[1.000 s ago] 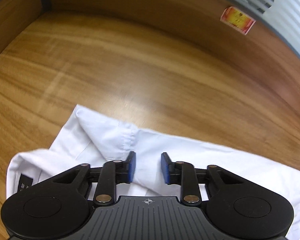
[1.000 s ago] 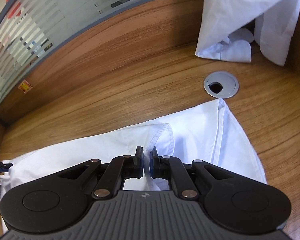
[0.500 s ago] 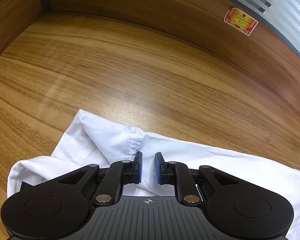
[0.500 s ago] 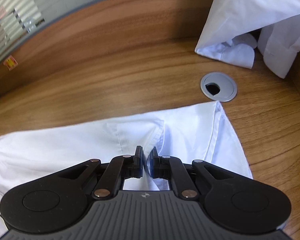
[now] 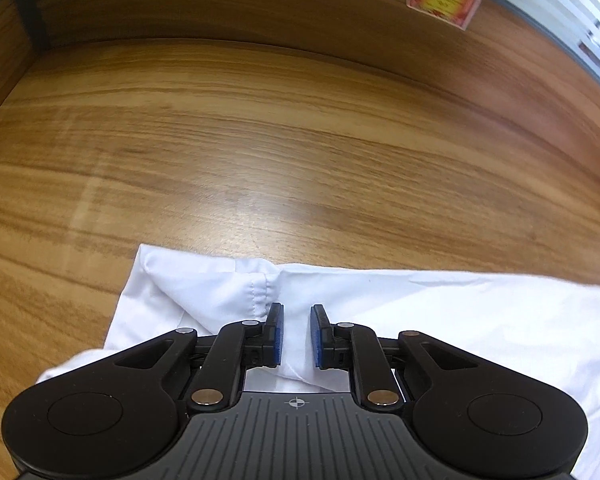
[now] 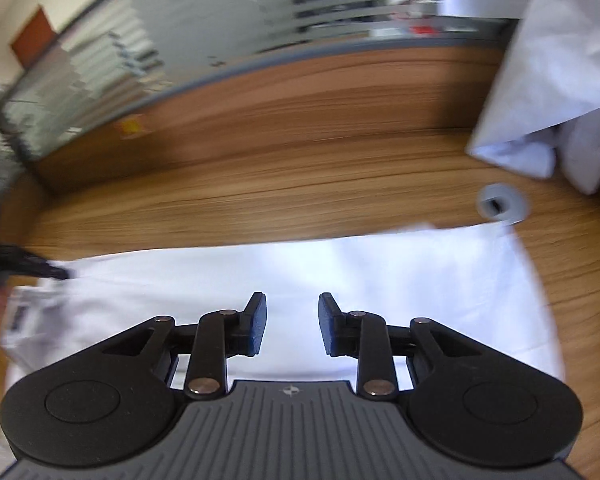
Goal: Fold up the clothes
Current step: 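Pinch the shirt hem with the left gripper while the right gripper pinches the front, then open the right gripper and release the shirt front flat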
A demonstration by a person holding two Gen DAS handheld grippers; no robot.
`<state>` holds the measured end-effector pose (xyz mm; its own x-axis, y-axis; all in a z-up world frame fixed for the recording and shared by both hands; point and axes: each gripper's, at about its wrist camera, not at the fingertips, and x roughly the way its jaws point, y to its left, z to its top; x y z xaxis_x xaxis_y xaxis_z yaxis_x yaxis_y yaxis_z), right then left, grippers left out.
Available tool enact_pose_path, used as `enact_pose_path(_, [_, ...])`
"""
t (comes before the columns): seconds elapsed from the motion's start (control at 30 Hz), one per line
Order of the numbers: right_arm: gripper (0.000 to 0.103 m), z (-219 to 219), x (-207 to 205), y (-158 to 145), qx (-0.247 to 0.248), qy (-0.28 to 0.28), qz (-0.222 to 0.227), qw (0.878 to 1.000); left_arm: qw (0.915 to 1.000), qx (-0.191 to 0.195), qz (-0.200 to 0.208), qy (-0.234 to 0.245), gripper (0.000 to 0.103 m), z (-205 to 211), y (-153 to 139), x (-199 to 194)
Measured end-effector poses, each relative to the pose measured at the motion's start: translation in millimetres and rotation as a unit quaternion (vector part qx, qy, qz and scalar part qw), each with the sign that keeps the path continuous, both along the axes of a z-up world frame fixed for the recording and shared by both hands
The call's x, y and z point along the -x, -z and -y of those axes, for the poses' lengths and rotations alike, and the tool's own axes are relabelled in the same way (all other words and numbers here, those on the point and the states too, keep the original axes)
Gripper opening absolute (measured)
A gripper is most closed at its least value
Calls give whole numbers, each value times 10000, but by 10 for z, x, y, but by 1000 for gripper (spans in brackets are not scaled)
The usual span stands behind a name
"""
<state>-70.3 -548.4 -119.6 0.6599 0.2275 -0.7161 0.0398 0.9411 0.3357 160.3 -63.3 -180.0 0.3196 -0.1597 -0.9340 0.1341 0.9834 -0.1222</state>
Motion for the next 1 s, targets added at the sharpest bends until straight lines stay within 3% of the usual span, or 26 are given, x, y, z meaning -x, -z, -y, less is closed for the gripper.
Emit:
enact_pose_path(0.23, [35,-1008,229,38,-611,-275,11,9978,9990,4,-215,384,17,-4,-7,-76])
enact_pose_path(0.57, [39,-2162,169,536,-1593,277,-70,9868,9947,-45,-506,891,17,32,-20,-190])
enact_pose_path(0.8, [39,-2525,-15,967,-2079,588,-81,9763,9877,-260,-483,1462,17,197,34,-211])
enact_pose_path(1.0, [39,-2530,-30,1094,-2475,1050,200,9630,9868,-130,-629,1488,17,149,52,-265])
